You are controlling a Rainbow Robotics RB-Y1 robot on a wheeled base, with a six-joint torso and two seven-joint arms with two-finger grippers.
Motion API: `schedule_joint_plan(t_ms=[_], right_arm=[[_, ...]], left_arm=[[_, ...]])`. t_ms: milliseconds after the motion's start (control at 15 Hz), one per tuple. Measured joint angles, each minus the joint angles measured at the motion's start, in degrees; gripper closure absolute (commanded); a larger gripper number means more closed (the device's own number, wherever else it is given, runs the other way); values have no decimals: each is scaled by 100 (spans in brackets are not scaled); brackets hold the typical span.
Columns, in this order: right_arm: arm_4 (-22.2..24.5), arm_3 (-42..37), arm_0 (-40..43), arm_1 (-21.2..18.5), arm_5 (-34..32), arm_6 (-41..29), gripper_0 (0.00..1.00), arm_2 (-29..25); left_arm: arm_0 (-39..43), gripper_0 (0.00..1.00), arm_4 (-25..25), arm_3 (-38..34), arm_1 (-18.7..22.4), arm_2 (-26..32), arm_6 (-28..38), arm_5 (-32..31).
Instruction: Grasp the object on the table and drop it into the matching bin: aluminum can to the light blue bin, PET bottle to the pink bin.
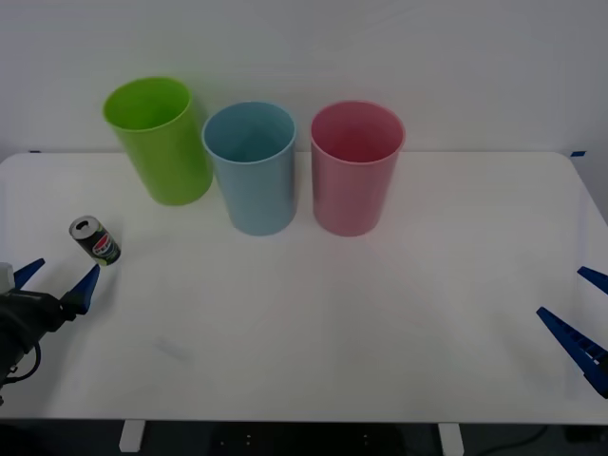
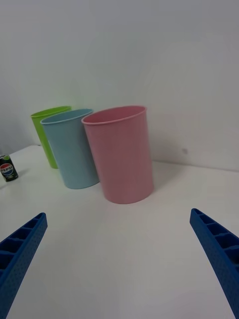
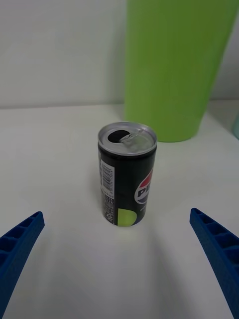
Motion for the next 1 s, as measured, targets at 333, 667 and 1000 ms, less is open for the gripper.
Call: schedule_joint_plan(t_ms=[333,667,1000], right_arm=[[0,0,0,0,0,0,0,0],[0,0,0,0,0,0,0,0],[0,0,0,0,0,0,0,0]], left_arm=[[-427,0,-35,409,-108,-52,-152,188],[-893,0,-100,904,-135,-118,-263,381],[-1214,0,-136,1162,-135,-264,-333,749]])
